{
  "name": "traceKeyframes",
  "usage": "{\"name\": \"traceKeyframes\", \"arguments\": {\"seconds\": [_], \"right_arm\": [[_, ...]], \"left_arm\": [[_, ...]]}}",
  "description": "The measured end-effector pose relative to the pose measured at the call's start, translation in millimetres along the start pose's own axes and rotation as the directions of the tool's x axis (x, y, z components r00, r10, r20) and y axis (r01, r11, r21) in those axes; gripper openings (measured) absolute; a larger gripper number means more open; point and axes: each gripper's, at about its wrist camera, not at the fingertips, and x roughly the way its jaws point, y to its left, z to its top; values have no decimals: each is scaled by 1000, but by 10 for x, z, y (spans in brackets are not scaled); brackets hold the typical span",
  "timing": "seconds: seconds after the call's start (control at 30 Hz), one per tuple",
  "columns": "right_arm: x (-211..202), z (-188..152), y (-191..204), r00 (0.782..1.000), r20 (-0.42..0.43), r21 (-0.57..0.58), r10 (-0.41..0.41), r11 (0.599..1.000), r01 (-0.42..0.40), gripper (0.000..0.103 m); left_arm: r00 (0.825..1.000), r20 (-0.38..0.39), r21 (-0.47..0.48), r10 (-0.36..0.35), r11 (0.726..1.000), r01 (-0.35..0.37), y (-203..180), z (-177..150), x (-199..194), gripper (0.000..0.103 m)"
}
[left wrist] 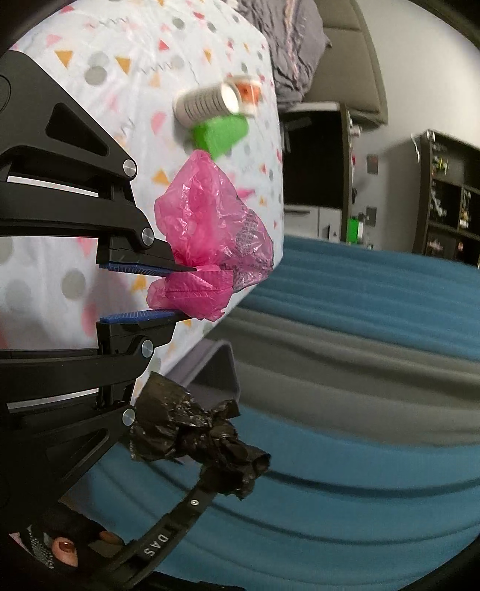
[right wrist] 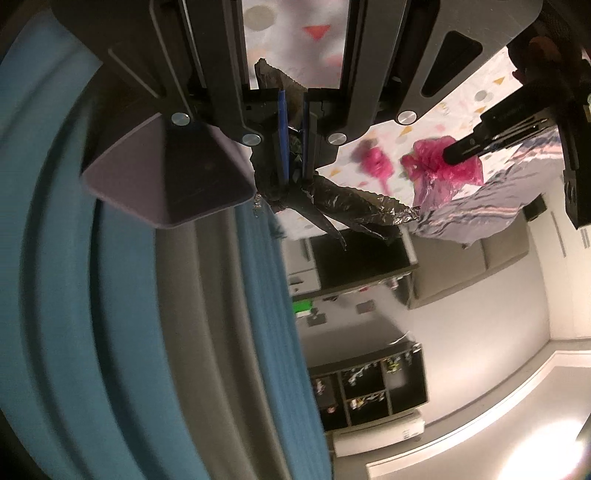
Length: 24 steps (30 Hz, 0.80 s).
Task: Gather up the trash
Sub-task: 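Carry the pink and black bags over the grey bin with both grippers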
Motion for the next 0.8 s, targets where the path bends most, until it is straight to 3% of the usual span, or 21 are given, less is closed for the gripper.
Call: {"name": "traceKeyframes", "arguments": {"seconds": [0.17,0.33,0.53,0.8], "right_arm": [[37,130,-307,995,37,13,-90,996,89,7],[139,205,-607,987,49,21,-152,988,151,7],[303,226,-821,980,42,22,-196,980,195,7],[435,180,-1013,973,21,41,-231,972,230,7]], "left_arm": [[996,-22,44,-89,995,90,-313,114,285,16],[980,-44,85,-193,977,196,-686,209,637,16],[949,-84,103,-303,945,311,-1073,269,1068,16],[914,-136,73,-382,916,394,-1269,255,1566,16]]}}
